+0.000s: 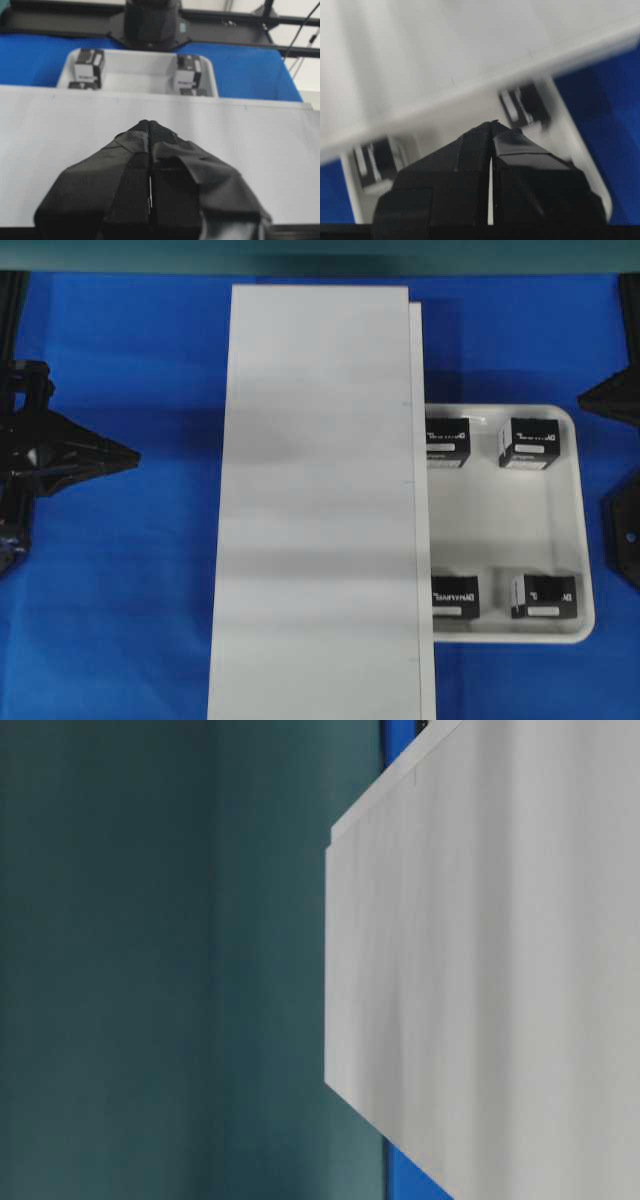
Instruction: Place the box from the white plastic tray onto the white base.
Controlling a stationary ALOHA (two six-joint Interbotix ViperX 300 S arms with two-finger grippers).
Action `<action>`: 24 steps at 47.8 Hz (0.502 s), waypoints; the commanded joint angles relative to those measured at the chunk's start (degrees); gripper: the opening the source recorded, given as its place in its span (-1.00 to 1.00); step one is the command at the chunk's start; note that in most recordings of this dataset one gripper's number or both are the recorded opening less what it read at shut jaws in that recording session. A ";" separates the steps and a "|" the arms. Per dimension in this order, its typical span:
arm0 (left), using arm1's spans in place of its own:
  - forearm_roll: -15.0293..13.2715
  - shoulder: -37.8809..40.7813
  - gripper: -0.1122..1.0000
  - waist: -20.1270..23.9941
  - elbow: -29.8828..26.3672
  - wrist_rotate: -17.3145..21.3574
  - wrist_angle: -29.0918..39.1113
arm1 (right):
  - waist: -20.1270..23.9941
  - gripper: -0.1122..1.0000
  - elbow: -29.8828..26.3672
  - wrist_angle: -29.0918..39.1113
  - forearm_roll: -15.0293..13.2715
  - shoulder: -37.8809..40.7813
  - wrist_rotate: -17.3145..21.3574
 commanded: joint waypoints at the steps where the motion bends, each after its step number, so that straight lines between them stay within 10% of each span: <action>1: 0.18 0.26 -0.93 -0.18 -1.58 0.09 -0.18 | -0.62 -0.81 -2.29 3.34 -0.26 2.29 -0.18; 24: 0.18 0.18 -0.93 -0.18 -1.49 0.09 0.97 | -1.32 -0.81 -8.17 10.81 -1.67 11.87 -0.70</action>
